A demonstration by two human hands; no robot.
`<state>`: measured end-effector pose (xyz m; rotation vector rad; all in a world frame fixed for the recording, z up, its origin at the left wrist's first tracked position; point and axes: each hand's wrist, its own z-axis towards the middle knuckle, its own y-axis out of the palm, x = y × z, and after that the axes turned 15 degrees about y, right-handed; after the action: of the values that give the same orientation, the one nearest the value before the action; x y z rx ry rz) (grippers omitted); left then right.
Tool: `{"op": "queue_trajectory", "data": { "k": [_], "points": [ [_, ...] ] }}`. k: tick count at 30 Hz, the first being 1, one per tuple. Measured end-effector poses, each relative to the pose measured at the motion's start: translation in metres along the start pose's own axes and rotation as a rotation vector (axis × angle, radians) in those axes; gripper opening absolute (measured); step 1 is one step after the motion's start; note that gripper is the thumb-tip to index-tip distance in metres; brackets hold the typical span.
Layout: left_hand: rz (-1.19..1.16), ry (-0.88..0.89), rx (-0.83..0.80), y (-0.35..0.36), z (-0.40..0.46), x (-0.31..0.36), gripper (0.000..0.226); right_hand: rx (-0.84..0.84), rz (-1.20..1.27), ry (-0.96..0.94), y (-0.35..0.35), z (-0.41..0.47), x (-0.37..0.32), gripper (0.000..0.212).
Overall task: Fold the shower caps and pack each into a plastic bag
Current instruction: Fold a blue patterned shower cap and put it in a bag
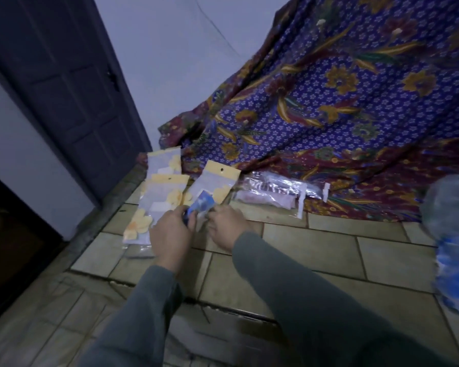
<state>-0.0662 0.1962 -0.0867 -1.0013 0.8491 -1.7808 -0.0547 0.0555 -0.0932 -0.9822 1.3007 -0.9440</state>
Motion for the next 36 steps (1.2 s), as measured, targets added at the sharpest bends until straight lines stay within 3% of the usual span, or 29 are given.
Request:
{"op": "queue_trajectory", "data": {
  "k": [8, 16, 24, 31, 36],
  "points": [
    [-0.080, -0.094, 0.010, 0.010, 0.011, -0.023, 0.023, 0.050, 0.057, 0.029, 0.029, 0.027, -0.007, 0.030],
    [-0.547, -0.229, 0.210, 0.005, 0.013, -0.001, 0.013, 0.235, 0.370, 0.011, 0.012, 0.019, 0.019, 0.026],
    [-0.768, -0.138, 0.432, -0.010, 0.026, 0.034, 0.014, 0.481, 0.814, 0.115, -0.062, 0.014, 0.027, 0.027],
    [-0.915, -0.015, 0.468, -0.023, 0.037, 0.071, 0.020, 0.694, 0.818, 0.057, -0.118, -0.009, 0.047, 0.026],
    [-0.972, 0.038, 0.430, -0.026, 0.034, 0.107, 0.021, 0.701, 0.853, 0.192, -0.157, -0.036, 0.077, 0.024]
  ]
}}
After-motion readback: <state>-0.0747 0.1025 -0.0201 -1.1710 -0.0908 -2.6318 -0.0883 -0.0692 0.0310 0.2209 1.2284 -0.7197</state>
